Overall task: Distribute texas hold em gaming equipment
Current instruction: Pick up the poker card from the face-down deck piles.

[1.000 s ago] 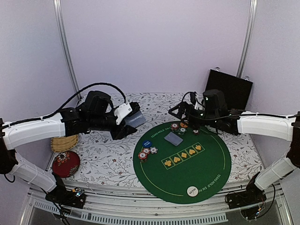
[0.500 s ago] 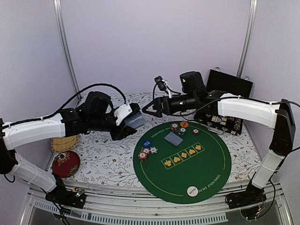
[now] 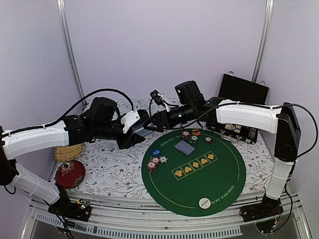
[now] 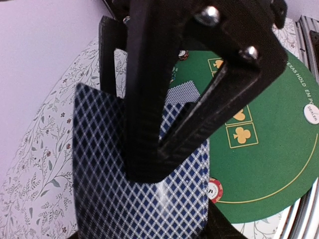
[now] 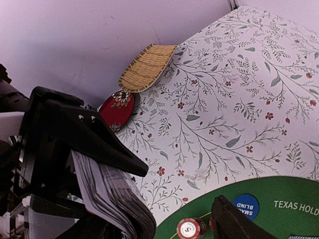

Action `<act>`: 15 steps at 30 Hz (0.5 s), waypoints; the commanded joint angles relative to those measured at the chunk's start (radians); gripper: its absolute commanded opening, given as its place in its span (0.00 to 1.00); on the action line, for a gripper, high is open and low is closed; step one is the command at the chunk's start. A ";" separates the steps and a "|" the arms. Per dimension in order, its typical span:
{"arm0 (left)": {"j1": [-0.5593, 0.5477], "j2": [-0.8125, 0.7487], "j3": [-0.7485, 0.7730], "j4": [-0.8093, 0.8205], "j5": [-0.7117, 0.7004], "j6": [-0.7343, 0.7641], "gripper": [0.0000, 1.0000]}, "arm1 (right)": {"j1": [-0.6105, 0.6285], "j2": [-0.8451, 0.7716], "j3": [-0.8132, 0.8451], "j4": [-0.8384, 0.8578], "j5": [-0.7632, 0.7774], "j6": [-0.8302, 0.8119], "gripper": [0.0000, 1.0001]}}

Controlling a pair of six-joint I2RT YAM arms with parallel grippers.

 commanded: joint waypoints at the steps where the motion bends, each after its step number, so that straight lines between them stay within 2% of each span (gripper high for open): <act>1: 0.010 -0.028 -0.010 0.042 0.008 0.010 0.49 | 0.000 -0.037 0.000 -0.034 0.069 -0.029 0.63; 5: 0.010 -0.023 -0.011 0.042 0.000 0.012 0.49 | 0.001 -0.061 -0.009 -0.027 0.056 -0.022 0.50; 11: 0.010 -0.024 -0.011 0.043 -0.009 0.011 0.49 | 0.001 -0.082 -0.009 -0.052 0.079 -0.023 0.40; 15: 0.010 -0.022 -0.012 0.043 -0.010 0.011 0.49 | 0.001 -0.101 -0.008 -0.067 0.080 -0.026 0.28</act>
